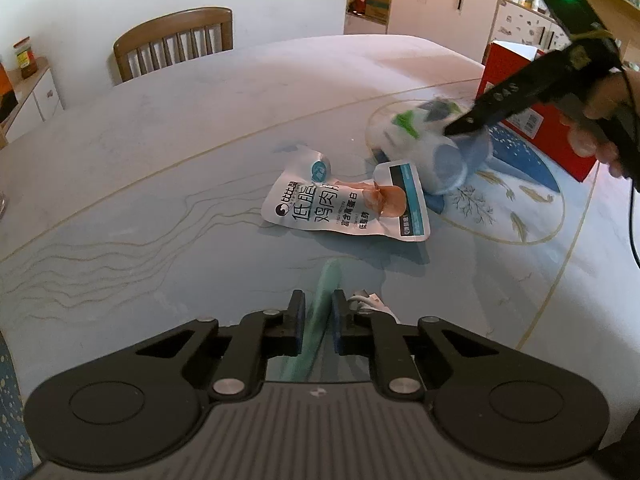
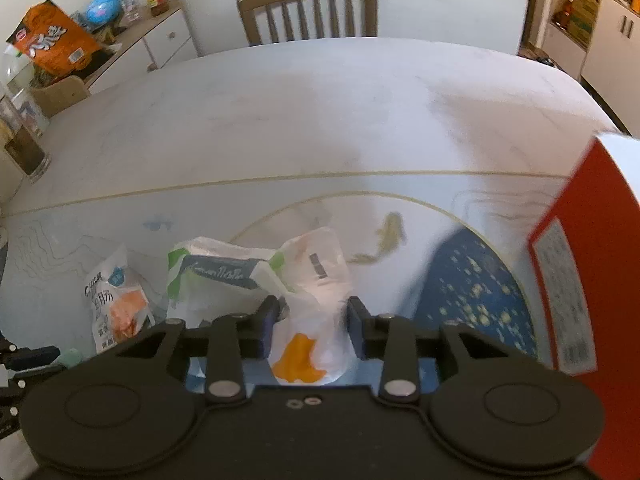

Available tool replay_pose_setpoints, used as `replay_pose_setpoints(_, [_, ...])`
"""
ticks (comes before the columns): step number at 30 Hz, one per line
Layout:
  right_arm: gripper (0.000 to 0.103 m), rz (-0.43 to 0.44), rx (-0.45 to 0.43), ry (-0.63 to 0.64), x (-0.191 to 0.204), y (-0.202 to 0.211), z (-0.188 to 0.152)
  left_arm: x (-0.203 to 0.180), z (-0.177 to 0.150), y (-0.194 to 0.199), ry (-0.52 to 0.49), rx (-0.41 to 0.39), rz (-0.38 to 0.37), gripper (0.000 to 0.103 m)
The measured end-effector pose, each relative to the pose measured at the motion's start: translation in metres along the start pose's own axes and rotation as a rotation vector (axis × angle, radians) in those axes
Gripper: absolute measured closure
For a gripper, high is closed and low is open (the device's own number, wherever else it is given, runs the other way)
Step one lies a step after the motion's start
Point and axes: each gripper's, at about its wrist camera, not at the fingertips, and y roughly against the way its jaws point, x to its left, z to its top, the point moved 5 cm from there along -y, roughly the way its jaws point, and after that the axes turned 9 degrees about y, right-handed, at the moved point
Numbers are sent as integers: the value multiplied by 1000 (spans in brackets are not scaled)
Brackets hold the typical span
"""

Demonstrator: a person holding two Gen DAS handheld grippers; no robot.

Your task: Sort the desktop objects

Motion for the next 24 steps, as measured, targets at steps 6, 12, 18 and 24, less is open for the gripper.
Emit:
replay_pose_setpoints(6, [74, 18, -11, 6, 4, 24, -14, 4, -3, 3, 77, -5, -21, 94])
replay_pose_setpoints(12, [74, 41, 12, 19, 9, 46, -34, 9, -6, 8, 148, -16, -27, 94])
replay_pose_setpoints(18, [74, 53, 8, 29, 12, 68, -44, 8, -5, 22, 175, -38, -29, 95])
replay_pose_setpoints(24, [74, 62, -12, 44, 11, 88, -47, 0, -2, 36, 189, -44, -48, 95])
